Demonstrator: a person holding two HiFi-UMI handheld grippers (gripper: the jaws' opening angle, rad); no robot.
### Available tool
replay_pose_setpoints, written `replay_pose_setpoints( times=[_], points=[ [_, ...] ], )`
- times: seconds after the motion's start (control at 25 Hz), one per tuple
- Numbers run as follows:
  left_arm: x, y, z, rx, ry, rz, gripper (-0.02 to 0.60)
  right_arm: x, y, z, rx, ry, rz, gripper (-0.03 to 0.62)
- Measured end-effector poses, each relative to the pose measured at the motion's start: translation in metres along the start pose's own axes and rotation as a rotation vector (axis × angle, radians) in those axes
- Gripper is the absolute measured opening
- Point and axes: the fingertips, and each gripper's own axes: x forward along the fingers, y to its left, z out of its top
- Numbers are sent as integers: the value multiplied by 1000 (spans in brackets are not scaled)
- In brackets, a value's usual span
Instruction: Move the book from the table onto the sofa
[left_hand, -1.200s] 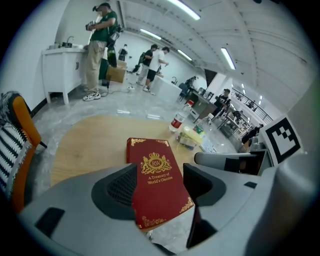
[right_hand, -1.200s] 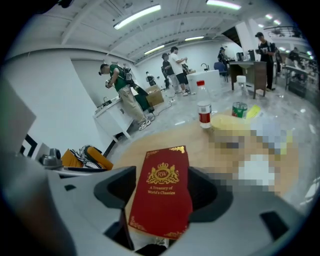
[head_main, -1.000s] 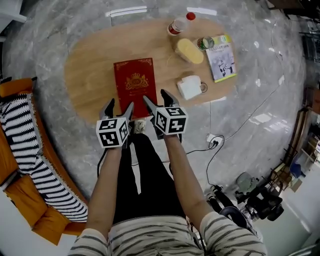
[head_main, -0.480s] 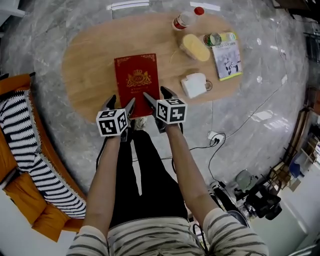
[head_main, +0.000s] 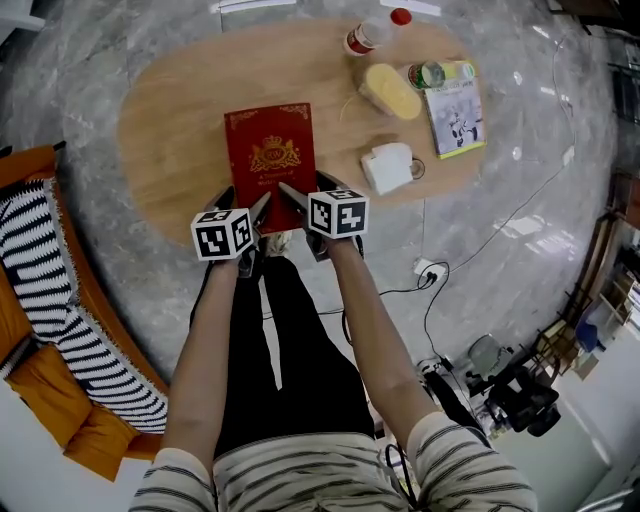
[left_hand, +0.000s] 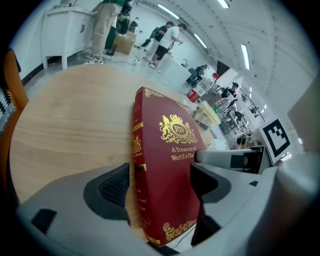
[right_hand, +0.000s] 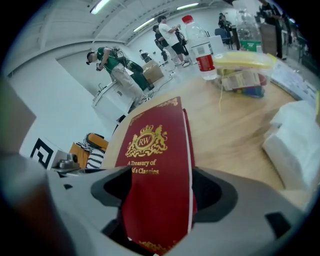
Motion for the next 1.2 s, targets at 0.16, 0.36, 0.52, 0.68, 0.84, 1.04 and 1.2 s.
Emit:
replay_pose_setpoints(
  times=[0.16,0.36,0.52,0.68,0.84,1.04,1.2],
  points=[
    [5,-1,-6,-7,24,-21,359,3,1,-4,22,8,25,362],
    [10,0,-10,-20,28,-19,357,4,-2,-6,9,11,14,362],
    [10,0,-9,-17,35,-10,356,3,-6,-6,-25,21,-24,338],
    [5,-1,-12,-17,48,0,356,0,-3,-10,-29,7,-48,328],
    [-2,-4,-11,-6,42,6,355,-6,3,-9,-38,3,-47,328],
    [-22,-12,-7,-12,20,4,354,-23,18,-2,-57,-21,-46,328],
    [-43,-25,1,6,2,-1,354,-44,32,4,-58,-35,-51,327]
  ],
)
